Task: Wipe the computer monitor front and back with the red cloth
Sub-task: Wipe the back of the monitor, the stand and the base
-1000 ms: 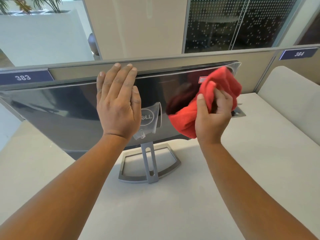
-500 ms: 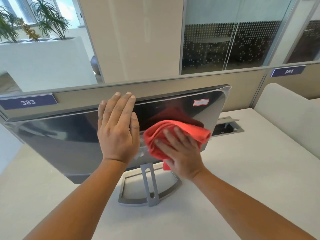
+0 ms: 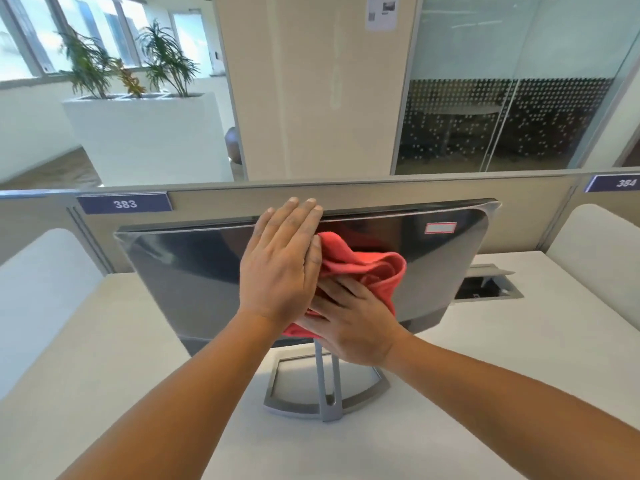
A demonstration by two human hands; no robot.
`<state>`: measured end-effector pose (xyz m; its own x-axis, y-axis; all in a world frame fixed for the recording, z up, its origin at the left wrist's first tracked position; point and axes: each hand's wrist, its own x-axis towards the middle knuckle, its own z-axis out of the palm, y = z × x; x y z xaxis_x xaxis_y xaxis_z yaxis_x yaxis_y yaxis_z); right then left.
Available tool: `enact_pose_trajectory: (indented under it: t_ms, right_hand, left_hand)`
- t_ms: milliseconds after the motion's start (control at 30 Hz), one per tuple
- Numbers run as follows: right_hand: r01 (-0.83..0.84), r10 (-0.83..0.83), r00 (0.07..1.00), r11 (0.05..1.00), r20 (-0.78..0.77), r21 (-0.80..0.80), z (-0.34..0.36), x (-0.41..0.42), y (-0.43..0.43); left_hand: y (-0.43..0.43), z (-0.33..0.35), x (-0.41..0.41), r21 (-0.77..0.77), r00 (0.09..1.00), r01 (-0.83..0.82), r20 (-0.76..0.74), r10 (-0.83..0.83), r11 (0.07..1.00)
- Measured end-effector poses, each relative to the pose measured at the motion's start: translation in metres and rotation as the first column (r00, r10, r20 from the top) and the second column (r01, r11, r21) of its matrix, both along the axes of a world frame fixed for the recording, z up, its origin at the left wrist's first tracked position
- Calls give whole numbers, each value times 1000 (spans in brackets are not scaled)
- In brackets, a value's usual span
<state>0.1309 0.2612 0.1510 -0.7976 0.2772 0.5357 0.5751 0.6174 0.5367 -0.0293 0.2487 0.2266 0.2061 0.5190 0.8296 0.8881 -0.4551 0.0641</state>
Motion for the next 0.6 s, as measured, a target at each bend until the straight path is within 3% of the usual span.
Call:
enact_pose_trajectory:
  t_ms: [67, 133, 300, 500, 600]
  right_hand:
    - [-32, 32, 997, 999, 74, -1, 1, 8, -3]
    - [-10, 10, 999, 1000, 43, -7, 9, 22, -4]
    - [121, -121, 993, 993, -14, 14, 45, 24, 0]
    - [50, -52, 998, 997, -36, -59, 48, -64, -8]
    - [14, -7, 995, 998, 95, -67, 37, -114, -12]
  left_hand:
    - [-8, -4, -22, 25, 993, 39, -115, -36, 999]
    - [-19, -12, -52, 63, 990, 5, -142, 4, 998]
    - [-35, -18, -122, -20, 969, -241, 42, 241, 970]
    - [-33, -11, -142, 11, 990, -136, 43, 135, 991]
    - [-33, -6, -146, 12, 994, -78, 75, 76, 997]
